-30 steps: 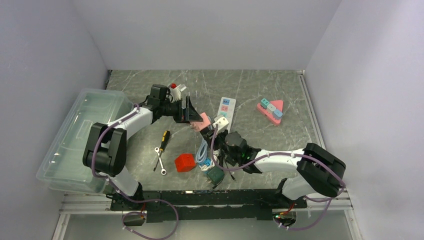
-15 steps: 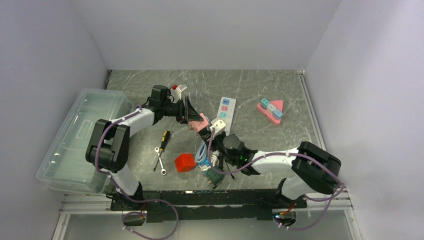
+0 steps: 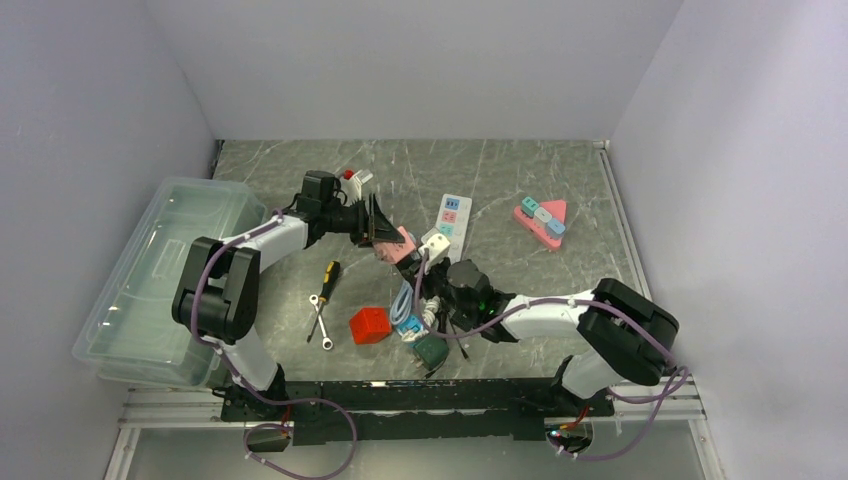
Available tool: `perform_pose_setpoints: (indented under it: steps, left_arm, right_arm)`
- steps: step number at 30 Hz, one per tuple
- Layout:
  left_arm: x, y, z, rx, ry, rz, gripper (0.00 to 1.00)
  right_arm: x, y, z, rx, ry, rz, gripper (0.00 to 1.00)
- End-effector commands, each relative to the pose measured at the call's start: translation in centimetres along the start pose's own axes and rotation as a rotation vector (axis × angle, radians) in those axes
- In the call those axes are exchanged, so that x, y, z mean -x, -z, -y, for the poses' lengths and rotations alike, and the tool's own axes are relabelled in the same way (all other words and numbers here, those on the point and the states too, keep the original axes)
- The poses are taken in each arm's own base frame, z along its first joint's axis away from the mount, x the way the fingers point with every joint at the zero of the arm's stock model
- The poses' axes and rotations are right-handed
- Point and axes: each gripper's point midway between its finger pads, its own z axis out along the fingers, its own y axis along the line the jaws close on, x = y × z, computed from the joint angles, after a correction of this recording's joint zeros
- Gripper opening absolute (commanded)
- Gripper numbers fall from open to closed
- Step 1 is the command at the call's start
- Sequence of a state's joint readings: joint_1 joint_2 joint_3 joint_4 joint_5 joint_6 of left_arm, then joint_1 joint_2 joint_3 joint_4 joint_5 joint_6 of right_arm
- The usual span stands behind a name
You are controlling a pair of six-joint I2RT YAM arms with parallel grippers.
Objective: Pull the plug off the socket
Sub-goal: Remove the plug from the socket.
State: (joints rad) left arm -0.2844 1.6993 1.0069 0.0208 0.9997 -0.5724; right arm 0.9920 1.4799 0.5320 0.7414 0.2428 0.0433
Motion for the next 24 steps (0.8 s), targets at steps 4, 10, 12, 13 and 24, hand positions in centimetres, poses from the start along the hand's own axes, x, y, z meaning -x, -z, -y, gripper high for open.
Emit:
perform_pose_setpoints:
  steps: [4, 10, 12, 13, 24]
  left_arm:
    - [0.3, 1.0, 1.9, 0.018, -0.149, -0.006, 0.00]
    - [0.3, 0.8, 1.6, 0.020, -0.128, 0.000, 0.00]
    - [0.3, 0.7, 1.2, 0.032, -0.110, 0.006, 0.00]
    - [0.3, 0.7, 0.9, 0.044, -0.101, 0.008, 0.00]
    - [0.4, 1.0, -0.2, 0.103, -0.083, 0.020, 0.00]
  right_arm:
    - [5.5, -0.4, -1.6, 0.262, -0.124, 0.148, 0.00]
    - [5.5, -0.8, -1.1, 0.194, -0.099, 0.134, 0.00]
    - [5.3, -1.0, -1.8, 0.120, -0.045, 0.120, 0.00]
    - [5.3, -1.0, -2.0, 0.078, -0.009, 0.113, 0.00]
    - [5.2, -1.4, -3.7, -0.096, 0.127, 0.090, 0.00]
